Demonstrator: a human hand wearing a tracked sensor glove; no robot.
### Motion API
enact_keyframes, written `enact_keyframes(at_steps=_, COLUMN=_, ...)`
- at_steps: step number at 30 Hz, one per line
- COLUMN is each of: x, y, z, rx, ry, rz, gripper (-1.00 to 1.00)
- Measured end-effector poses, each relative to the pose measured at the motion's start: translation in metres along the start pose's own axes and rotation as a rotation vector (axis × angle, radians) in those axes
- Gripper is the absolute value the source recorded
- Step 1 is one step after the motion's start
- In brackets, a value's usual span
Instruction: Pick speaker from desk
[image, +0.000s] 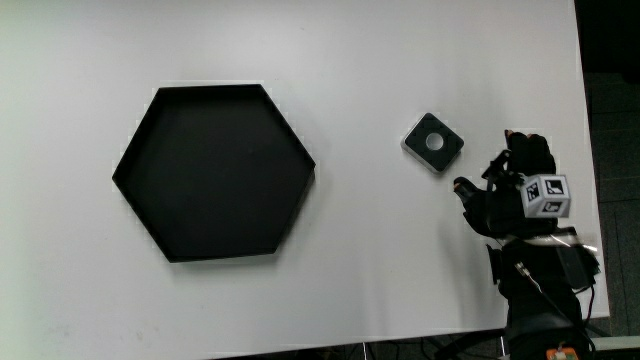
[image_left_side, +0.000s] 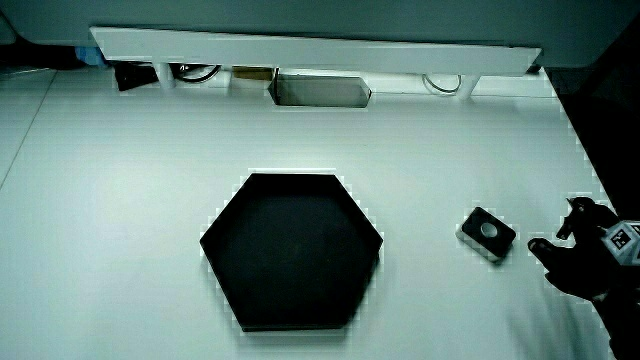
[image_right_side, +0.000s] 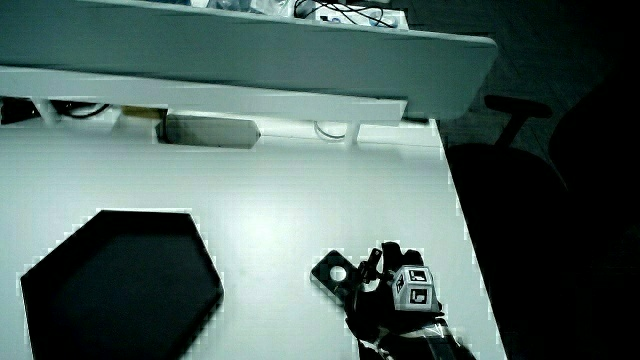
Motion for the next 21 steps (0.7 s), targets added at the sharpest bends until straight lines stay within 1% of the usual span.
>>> enact_keyframes(at_steps=2, x=-0.005, y=0.009, z=0.004, rx=-0.026, ry=-0.034, rz=0.002, gripper=0.00)
enact_keyframes(at_steps=6, x=-0.013, y=0.026, z=0.022, rx=-0.057, ry=-0.106, rz=0.007, gripper=0.00)
enact_keyframes(at_steps=8, x=-0.015, y=0.036, z=0.020, rx=-0.167, ry=-0.115, rz=0.025, gripper=0.00)
enact_keyframes(at_steps=9, x=-0.017, y=0.040, z=0.019, rx=-0.202, ry=-0.130, rz=0.022, gripper=0.00)
enact_keyframes(at_steps=11, x=-0.023, y=0.046, z=0.021, rx=-0.199, ry=-0.172, rz=0.009, gripper=0.00)
enact_keyframes(at_steps=12, x=-0.025, y=0.054, z=0.015, rx=-0.291, ry=-0.178, rz=-0.004, gripper=0.00)
enact_keyframes(at_steps=13, x=-0.029, y=0.056, z=0.017, rx=-0.314, ry=-0.170, rz=0.020, gripper=0.00)
enact_keyframes(at_steps=14, x=-0.033, y=0.058, z=0.019, rx=-0.302, ry=-0.175, rz=0.028, gripper=0.00)
enact_keyframes(at_steps=16, x=-0.041, y=0.059, z=0.023, rx=-0.360, ry=-0.158, rz=0.096, gripper=0.00)
enact_keyframes(at_steps=17, x=-0.045, y=0.057, z=0.026, rx=-0.339, ry=-0.165, rz=0.086, gripper=0.00)
enact_keyframes(at_steps=18, x=-0.048, y=0.057, z=0.026, rx=-0.348, ry=-0.155, rz=0.105, gripper=0.00)
enact_keyframes(at_steps=19, x=-0.051, y=0.055, z=0.028, rx=-0.347, ry=-0.168, rz=0.102, gripper=0.00)
enact_keyframes(at_steps=20, x=-0.052, y=0.055, z=0.027, rx=-0.343, ry=-0.186, rz=0.090, gripper=0.06)
enact_keyframes(at_steps=21, x=-0.052, y=0.056, z=0.024, rx=-0.351, ry=-0.183, rz=0.092, gripper=0.11)
